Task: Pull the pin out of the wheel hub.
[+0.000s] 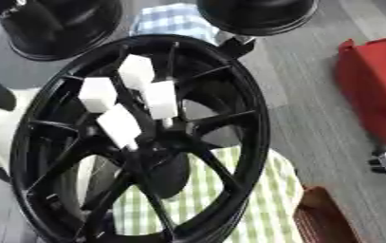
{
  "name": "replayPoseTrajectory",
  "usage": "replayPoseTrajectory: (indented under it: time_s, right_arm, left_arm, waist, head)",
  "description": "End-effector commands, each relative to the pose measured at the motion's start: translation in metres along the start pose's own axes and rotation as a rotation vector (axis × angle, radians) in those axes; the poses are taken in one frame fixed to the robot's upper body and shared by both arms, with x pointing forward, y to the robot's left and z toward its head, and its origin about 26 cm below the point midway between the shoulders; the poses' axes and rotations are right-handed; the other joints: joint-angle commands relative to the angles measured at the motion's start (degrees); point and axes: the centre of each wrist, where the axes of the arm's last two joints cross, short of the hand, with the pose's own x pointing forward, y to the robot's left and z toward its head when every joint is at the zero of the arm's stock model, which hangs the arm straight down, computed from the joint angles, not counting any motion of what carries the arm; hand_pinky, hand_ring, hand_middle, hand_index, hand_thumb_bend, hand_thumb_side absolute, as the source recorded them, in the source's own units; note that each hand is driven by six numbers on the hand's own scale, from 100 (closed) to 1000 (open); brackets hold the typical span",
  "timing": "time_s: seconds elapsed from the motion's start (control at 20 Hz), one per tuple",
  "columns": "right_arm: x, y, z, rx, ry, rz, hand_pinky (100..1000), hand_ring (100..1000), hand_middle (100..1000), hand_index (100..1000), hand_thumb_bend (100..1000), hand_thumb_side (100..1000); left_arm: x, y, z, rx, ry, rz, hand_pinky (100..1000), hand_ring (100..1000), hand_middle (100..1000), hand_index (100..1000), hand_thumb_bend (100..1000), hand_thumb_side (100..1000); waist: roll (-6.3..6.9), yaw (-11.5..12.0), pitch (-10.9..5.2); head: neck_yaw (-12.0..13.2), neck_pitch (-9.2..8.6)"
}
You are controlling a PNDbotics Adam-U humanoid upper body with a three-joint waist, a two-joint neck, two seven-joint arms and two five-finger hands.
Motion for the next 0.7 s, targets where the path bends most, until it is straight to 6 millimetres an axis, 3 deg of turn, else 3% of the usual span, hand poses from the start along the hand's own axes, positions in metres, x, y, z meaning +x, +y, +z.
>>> replayPoseTrajectory:
  time_s: [0.05, 0.2, 0.5, 0.7]
  right_arm:
    - [0.01, -0.009, -0.006, 0.002, -0.026, 0.028, 661, 655, 653, 726, 199, 535]
    - [0.01, -0.008, -0.006, 0.005, -0.028, 0.028, 661, 654, 653, 726, 198, 535]
    - [0.013, -0.008, -0.008, 0.006, -0.039, 0.031, 661, 654, 653, 726, 198, 535]
    - [0.014, -0.007, -0.009, 0.008, -0.044, 0.031, 661, 653, 653, 725, 197, 535]
  left_arm:
    - [0.0, 0.007, -0.002, 0.011, 0.02, 0.002, 845, 833, 703, 851, 803, 378]
    - [0.004, 0.005, -0.005, 0.037, 0.033, -0.011, 843, 832, 708, 846, 797, 349]
    - [0.038, -0.011, 0.002, 0.185, 0.044, -0.089, 850, 845, 740, 849, 804, 326]
    - [0.041, -0.019, 0.002, 0.153, 0.05, -0.059, 853, 849, 746, 856, 801, 335]
  waist:
    - [-0.38, -0.1, -1.35]
    - [-0.36, -0.2, -1.28]
    - [-0.19, -0.5, -0.74]
    - [-0.16, -0.8, -0.56]
  head:
    - [0.1, 0.42]
    - [0.0, 0.44]
    - [-0.3, 0.24]
    - [-0.5, -0.03]
